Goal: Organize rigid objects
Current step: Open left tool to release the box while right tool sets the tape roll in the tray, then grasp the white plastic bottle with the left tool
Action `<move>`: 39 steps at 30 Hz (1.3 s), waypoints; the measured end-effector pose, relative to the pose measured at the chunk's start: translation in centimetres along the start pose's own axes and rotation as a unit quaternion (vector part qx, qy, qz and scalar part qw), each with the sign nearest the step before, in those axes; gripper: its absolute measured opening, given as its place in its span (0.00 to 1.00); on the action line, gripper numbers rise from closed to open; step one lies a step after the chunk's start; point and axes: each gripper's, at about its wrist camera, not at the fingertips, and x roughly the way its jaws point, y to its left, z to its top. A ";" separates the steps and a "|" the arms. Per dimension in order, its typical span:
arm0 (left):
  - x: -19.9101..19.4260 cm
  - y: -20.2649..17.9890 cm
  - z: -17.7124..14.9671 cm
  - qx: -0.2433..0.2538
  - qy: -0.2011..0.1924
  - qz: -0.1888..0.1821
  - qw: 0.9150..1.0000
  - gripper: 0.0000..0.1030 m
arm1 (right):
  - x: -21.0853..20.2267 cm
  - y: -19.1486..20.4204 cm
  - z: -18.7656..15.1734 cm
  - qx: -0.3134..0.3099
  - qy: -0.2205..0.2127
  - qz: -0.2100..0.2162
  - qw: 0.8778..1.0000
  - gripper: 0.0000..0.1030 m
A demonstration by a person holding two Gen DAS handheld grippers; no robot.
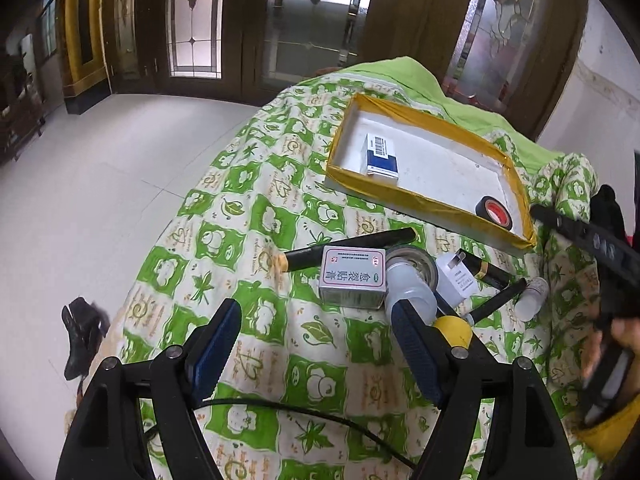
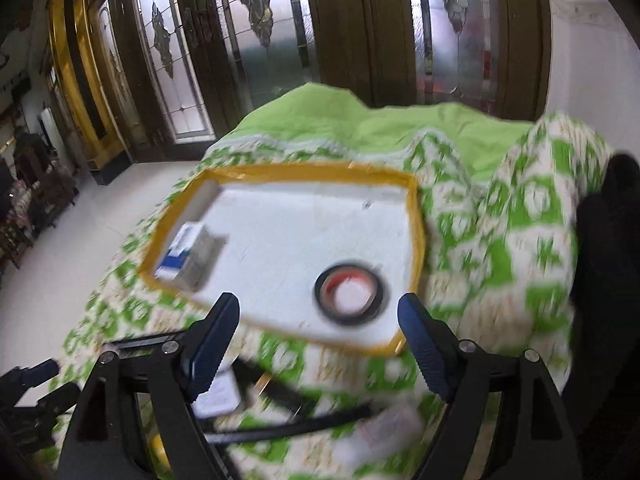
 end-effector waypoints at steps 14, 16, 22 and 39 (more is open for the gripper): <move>0.6 0.5 -0.1 -0.016 0.009 0.015 1.000 0.82 | -3.2 -2.1 -4.8 0.088 0.055 0.079 0.991 0.78; 0.9 -0.5 0.1 0.004 0.013 0.014 1.000 0.82 | -3.1 -2.4 -4.9 0.096 0.059 0.081 0.990 0.76; 1.8 -5.2 0.6 0.104 0.007 0.026 0.994 0.82 | -2.6 -1.4 -4.8 0.077 0.068 0.082 0.991 0.74; 4.1 -7.6 -1.6 0.162 0.076 0.012 0.984 0.35 | -1.7 -1.2 -4.9 0.072 0.078 0.085 0.991 0.74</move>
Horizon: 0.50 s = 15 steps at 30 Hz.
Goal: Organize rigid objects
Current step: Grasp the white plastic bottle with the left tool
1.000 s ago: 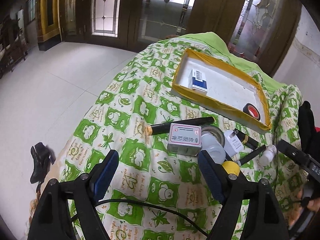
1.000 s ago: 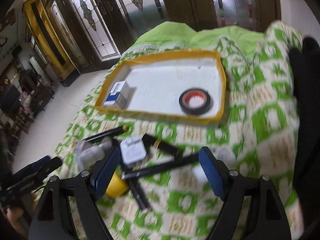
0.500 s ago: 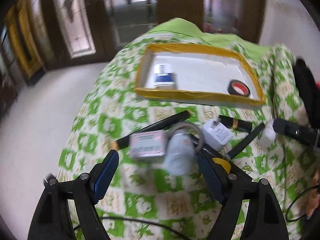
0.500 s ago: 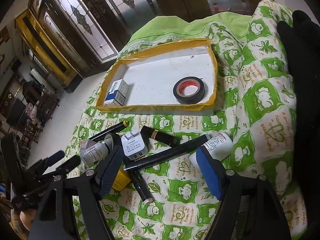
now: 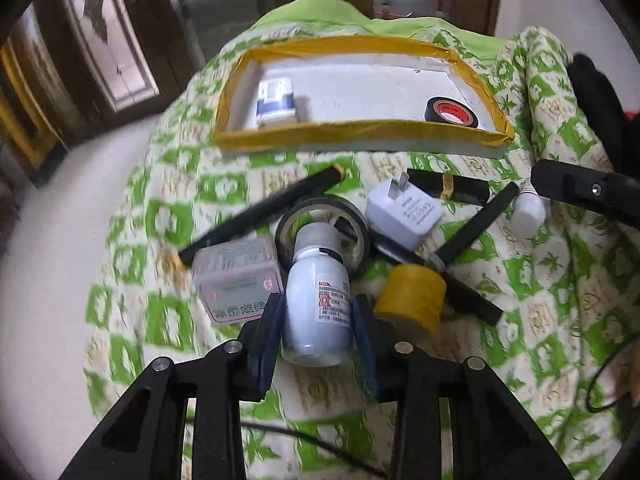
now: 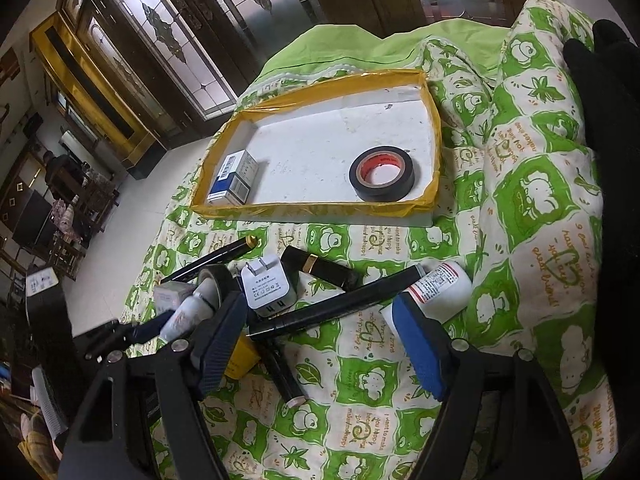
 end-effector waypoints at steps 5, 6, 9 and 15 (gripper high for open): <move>-0.5 0.1 -1.1 -0.007 0.022 -0.019 1.000 0.35 | 0.0 -0.1 0.0 0.002 0.002 -0.001 1.000 0.74; -0.5 0.1 -1.3 -0.008 0.024 -0.020 0.999 0.35 | 0.0 -0.1 -0.1 0.002 0.002 -0.002 1.000 0.74; -0.6 0.2 -1.4 -0.013 0.023 -0.023 0.999 0.36 | 0.0 0.0 -0.1 -0.002 0.002 -0.004 1.000 0.74; 0.8 -0.1 -0.9 -0.017 0.042 -0.017 0.999 0.50 | 0.3 0.3 -0.2 -0.008 0.006 -0.004 1.000 0.74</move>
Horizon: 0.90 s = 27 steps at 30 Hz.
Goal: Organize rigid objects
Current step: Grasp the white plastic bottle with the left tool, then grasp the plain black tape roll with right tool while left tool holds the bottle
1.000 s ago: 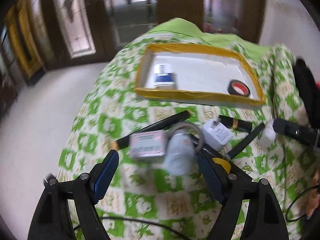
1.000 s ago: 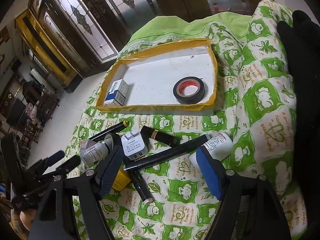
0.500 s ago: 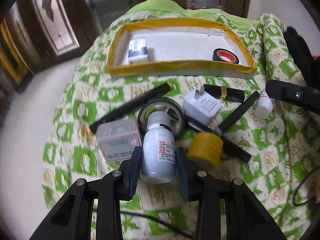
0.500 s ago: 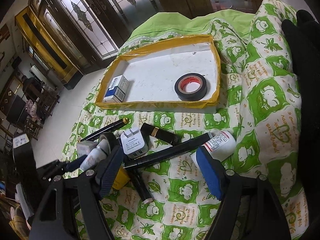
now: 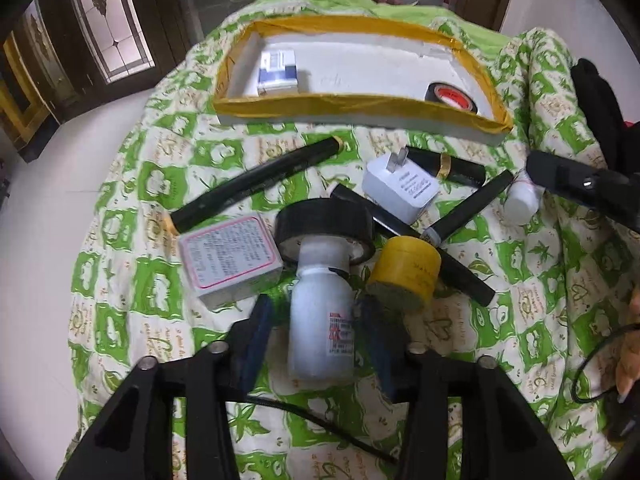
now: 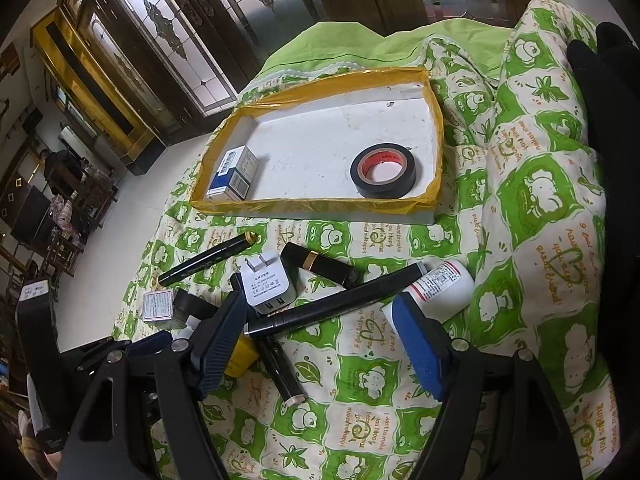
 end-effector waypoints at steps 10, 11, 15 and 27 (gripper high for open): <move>-0.7 1.0 -0.4 -0.030 0.003 -0.027 0.999 0.35 | 0.1 0.8 -0.3 -0.021 0.006 0.018 1.000 0.63; -1.0 1.5 -0.6 -0.038 0.002 -0.034 0.999 0.35 | 0.2 1.2 -0.4 -0.029 0.008 0.022 0.999 0.61; -1.4 2.9 -1.3 -0.066 0.009 -0.050 0.996 0.35 | 0.9 3.1 -0.8 -0.067 0.024 0.050 0.996 0.54; 0.1 3.6 -2.2 -0.095 0.031 -0.038 0.994 0.35 | 6.6 11.7 -2.5 -0.222 0.080 0.036 0.971 0.53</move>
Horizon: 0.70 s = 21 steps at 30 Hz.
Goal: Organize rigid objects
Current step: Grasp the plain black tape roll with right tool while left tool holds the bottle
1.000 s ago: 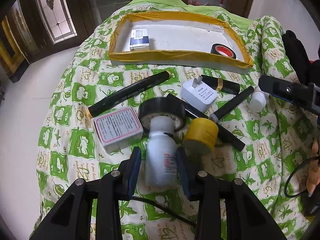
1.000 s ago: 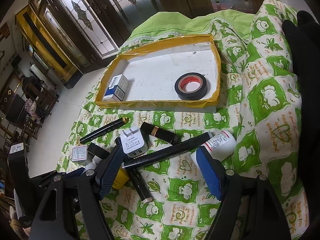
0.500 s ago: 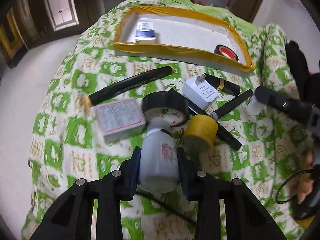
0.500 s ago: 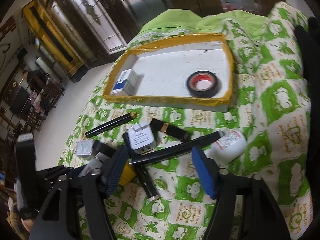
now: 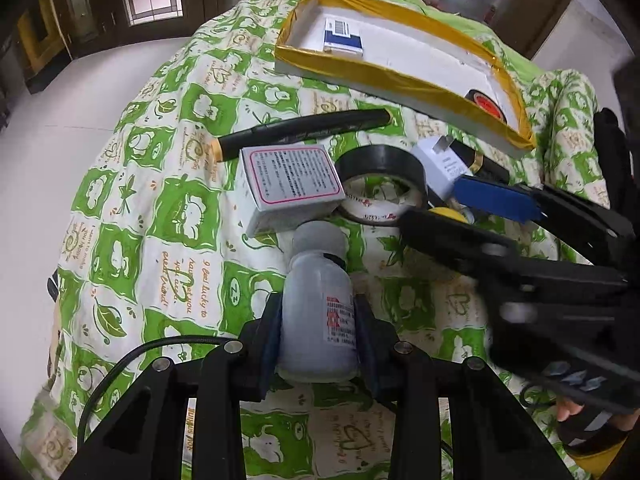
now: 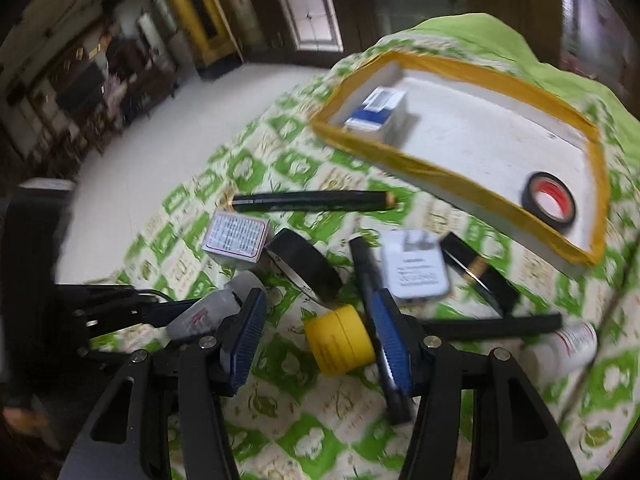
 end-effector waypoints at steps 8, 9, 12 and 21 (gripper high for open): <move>0.5 0.2 0.3 -0.013 0.000 -0.007 1.000 0.36 | 0.3 0.4 0.0 -0.003 -0.014 -0.026 1.000 0.00; 0.4 0.3 0.3 -0.015 -0.001 -0.008 1.000 0.36 | -0.2 0.0 0.0 0.008 -0.019 -0.023 1.000 0.00; 0.2 0.6 0.2 -0.018 -0.005 -0.011 1.000 0.36 | -1.6 -1.3 0.1 0.041 -0.035 -0.012 0.998 0.00; 0.7 0.1 0.4 -0.007 -0.004 -0.004 1.000 0.35 | -3.4 -3.7 -0.5 0.090 -0.049 0.007 0.995 0.00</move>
